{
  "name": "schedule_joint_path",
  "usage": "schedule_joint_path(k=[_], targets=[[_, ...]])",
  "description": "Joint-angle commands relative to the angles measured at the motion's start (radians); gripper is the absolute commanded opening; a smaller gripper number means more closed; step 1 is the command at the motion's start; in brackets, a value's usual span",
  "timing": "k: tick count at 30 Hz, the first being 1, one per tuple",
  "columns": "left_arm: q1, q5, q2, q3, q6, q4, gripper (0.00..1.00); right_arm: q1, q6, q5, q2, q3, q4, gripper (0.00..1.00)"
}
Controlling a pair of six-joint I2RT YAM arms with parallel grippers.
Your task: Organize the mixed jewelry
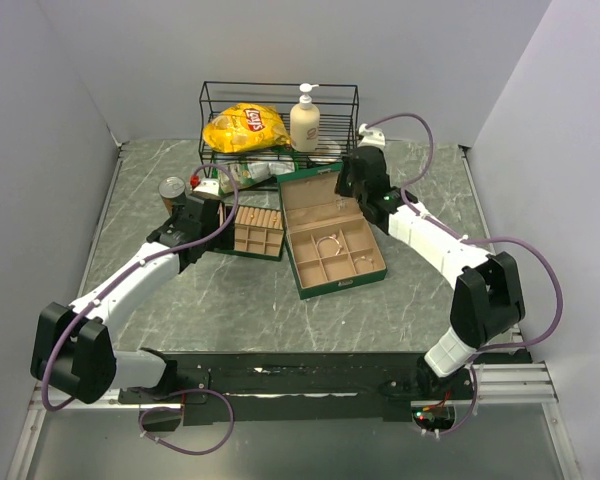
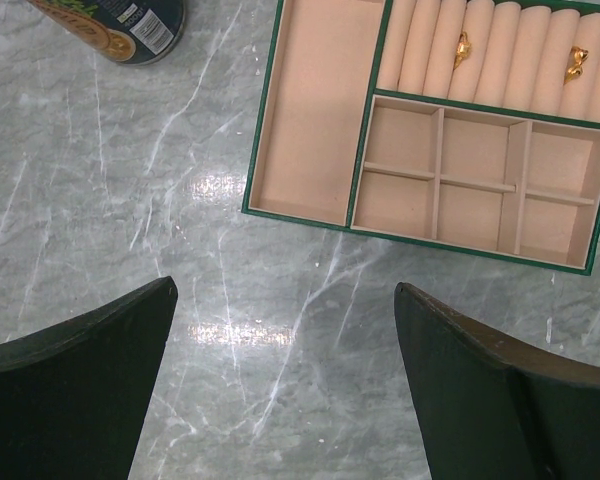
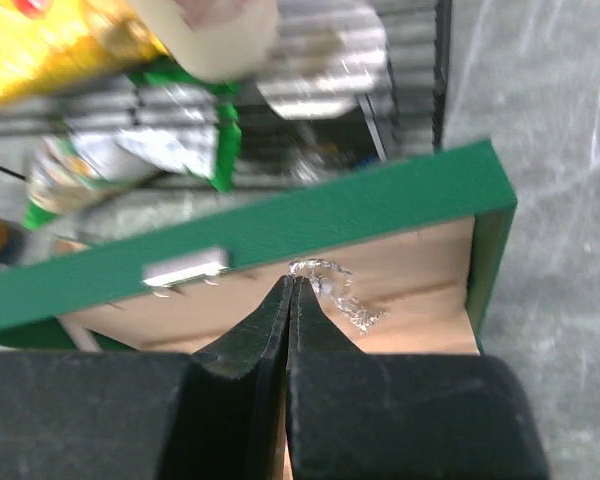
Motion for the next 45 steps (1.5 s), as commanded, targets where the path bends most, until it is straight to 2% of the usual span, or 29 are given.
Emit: schedule_joint_path(k=[1,23,45], targets=[[-0.004,0.001,0.009,0.037,0.011,0.001,0.96,-0.006,0.012,0.026,-0.079,-0.043,0.021,0.00],[-0.004,-0.006,0.010,0.037,0.009,0.001,0.96,-0.027,-0.039,0.011,0.042,0.094,0.006,0.00],[-0.004,-0.001,0.018,0.040,0.009,-0.002,0.96,-0.047,-0.031,0.003,0.004,0.051,0.022,0.00]])
